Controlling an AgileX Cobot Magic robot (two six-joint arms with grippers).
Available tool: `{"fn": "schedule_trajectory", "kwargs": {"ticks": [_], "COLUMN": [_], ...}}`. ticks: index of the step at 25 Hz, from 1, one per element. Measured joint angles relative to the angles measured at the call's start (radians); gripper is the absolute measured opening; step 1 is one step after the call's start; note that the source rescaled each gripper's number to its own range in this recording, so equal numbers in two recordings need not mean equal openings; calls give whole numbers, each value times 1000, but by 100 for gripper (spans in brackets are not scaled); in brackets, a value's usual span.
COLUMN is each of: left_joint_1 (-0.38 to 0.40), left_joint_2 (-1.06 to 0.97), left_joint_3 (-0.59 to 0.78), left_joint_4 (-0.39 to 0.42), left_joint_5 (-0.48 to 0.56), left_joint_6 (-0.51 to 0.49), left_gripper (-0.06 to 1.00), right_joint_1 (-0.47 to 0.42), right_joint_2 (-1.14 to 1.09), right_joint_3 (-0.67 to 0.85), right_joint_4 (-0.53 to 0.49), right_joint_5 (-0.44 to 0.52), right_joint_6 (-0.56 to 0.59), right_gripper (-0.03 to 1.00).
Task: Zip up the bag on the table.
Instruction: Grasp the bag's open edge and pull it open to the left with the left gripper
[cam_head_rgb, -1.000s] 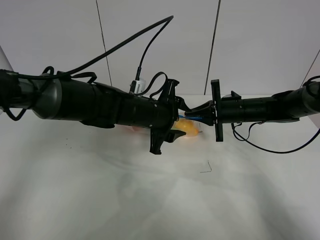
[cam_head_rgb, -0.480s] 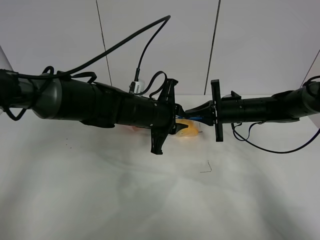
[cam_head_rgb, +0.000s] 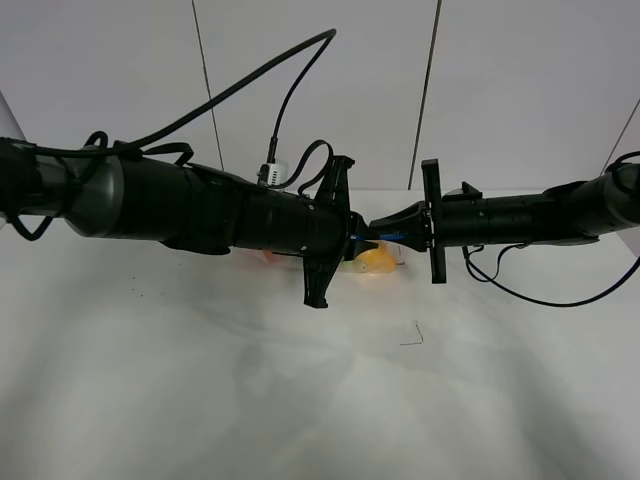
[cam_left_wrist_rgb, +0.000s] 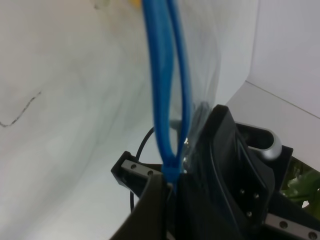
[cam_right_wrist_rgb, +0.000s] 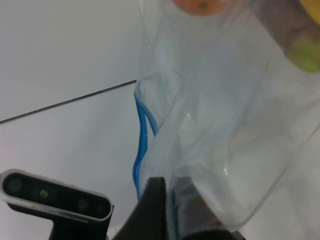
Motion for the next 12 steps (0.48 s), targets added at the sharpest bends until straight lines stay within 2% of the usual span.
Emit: {"fn": "schedule_trajectory", "kwargs": {"ticks": [6, 12], "left_joint_1": [18, 112], "left_joint_2": [0, 0], "left_joint_3": [0, 0], "left_joint_4": [0, 45], "left_joint_5": [14, 97], "left_joint_6": [0, 14], "left_gripper": [1, 1], "right_joint_1": [0, 0], "right_joint_2": [0, 0], "right_joint_3": [0, 0], "right_joint_4": [1, 22], "right_joint_5": [-1, -9], "right_joint_6": [0, 0], "right_gripper": [0, 0]}}
